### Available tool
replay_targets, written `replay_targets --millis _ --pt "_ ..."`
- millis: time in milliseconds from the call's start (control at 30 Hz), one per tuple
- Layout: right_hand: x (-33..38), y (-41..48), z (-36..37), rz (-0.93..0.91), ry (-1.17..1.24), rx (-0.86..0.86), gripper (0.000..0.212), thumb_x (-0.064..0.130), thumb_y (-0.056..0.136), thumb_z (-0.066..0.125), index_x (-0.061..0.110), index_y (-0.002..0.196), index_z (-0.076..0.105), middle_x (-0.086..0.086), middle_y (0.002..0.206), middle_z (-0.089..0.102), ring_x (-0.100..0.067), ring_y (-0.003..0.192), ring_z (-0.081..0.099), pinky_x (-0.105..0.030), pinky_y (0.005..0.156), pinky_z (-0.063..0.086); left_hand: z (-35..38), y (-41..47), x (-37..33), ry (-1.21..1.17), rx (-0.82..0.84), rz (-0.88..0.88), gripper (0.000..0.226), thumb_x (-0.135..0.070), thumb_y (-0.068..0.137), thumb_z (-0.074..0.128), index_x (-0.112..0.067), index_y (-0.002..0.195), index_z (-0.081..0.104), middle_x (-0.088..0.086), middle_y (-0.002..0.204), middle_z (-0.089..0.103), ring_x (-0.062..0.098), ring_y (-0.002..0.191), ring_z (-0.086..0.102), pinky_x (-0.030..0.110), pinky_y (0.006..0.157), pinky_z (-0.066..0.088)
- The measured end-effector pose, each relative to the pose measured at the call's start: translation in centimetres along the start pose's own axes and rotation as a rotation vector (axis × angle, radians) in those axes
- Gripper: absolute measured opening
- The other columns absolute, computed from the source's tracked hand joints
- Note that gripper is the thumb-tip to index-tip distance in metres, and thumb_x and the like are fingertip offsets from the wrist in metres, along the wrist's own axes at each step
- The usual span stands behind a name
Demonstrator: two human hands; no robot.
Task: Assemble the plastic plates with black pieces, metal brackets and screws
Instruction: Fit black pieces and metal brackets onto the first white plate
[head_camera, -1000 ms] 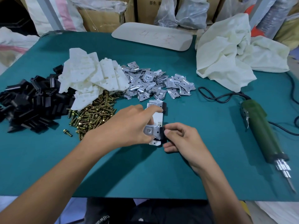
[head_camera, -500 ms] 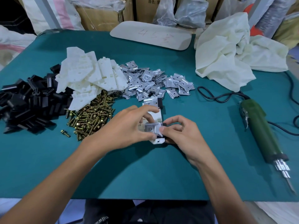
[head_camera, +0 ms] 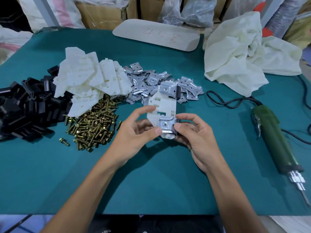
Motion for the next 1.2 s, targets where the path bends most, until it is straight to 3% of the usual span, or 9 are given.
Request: replay_targets --millis 200,267,367,533,667,833,900,1067,1200 --pt "-0.2 0.0 -0.1 0.010 -0.018 0.022 0.021 0.008 0.091 0.074 0.029 0.093 0.075 -0.008 0.086 0.075 -0.017 0.074 0.072 -0.022 0.068 0.057 -0.3 0.0 0.1 -0.020 -0.014 -0.032 0.057 -0.011 0.079 0.076 -0.021 0.131 0.054 0.013 0.101 0.076 0.020 0.092 0.072 0.026 0.087 0.055" --pt "-0.3 0.0 -0.1 0.010 -0.021 0.037 0.016 0.020 0.082 0.080 0.031 0.093 0.075 -0.008 0.087 0.073 -0.018 0.075 0.070 -0.023 0.070 0.058 -0.4 0.0 0.2 -0.020 -0.011 -0.052 0.056 -0.011 0.080 0.075 -0.021 0.131 0.054 0.014 0.100 0.076 0.021 0.092 0.072 0.029 0.090 0.055" --pt "-0.3 0.1 -0.1 0.004 -0.015 0.063 0.025 0.030 0.071 0.084 0.030 0.094 0.075 -0.015 0.091 0.066 -0.023 0.079 0.068 -0.026 0.072 0.058 -0.4 -0.1 0.5 -0.022 0.018 -0.076 0.053 -0.010 0.085 0.070 -0.019 0.134 0.051 0.012 0.100 0.076 0.022 0.094 0.070 0.035 0.096 0.053" --pt "-0.4 0.1 -0.5 -0.036 -0.071 0.063 0.020 0.015 0.080 0.080 0.023 0.097 0.072 -0.003 0.089 0.068 -0.019 0.085 0.064 -0.028 0.074 0.058 -0.5 -0.1 0.8 0.025 0.019 -0.077 0.055 -0.013 0.083 0.074 -0.022 0.134 0.052 0.013 0.094 0.074 0.024 0.088 0.065 0.030 0.089 0.051" --pt "-0.6 0.1 -0.4 -0.034 -0.070 0.097 0.019 -0.002 0.092 0.070 0.016 0.094 0.067 -0.006 0.092 0.068 -0.020 0.085 0.067 -0.033 0.076 0.061 -0.9 -0.2 1.2 0.023 0.003 -0.081 0.052 -0.011 0.085 0.078 -0.026 0.130 0.056 0.008 0.087 0.075 0.022 0.083 0.065 0.031 0.086 0.051" --pt "-0.6 0.0 -0.1 -0.071 -0.073 0.096 0.017 -0.001 0.090 0.071 0.014 0.095 0.064 0.004 0.088 0.072 -0.012 0.083 0.068 -0.025 0.073 0.058 -1.0 -0.1 1.4 -0.002 0.035 -0.099 0.050 -0.005 0.091 0.068 -0.021 0.136 0.052 0.026 0.105 0.071 0.029 0.093 0.065 0.038 0.095 0.052" --pt "-0.5 -0.1 -0.1 -0.075 -0.071 0.085 0.017 0.005 0.086 0.075 0.013 0.097 0.065 0.006 0.089 0.074 -0.011 0.083 0.069 -0.024 0.072 0.058 -1.0 -0.1 1.3 -0.005 0.047 -0.104 0.049 -0.006 0.092 0.066 -0.020 0.136 0.052 0.024 0.104 0.072 0.028 0.095 0.065 0.036 0.093 0.055" --pt "-0.6 -0.2 -0.2 0.012 -0.041 0.068 0.035 0.023 0.079 0.076 0.013 0.113 0.071 -0.011 0.094 0.073 -0.020 0.079 0.069 -0.026 0.072 0.059 -1.0 0.3 1.2 -0.093 -0.004 -0.142 0.044 -0.007 0.102 0.052 -0.023 0.142 0.048 0.017 0.096 0.074 0.022 0.081 0.067 0.030 0.079 0.056" --pt "-0.6 -0.5 -0.4 0.053 -0.042 0.157 0.051 0.015 0.075 0.079 0.017 0.125 0.068 -0.004 0.095 0.075 -0.018 0.078 0.070 -0.025 0.080 0.059 -1.5 0.5 1.3 -0.174 -0.050 -0.211 0.053 -0.005 0.102 0.051 -0.018 0.150 0.035 0.016 0.096 0.075 0.020 0.078 0.068 0.028 0.075 0.057"
Point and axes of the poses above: each hand's wrist, its own y-axis towards the middle knuckle, its own z-axis out of the palm, x = y × z, the point moved 4 cm from there along y, towards the middle knuckle
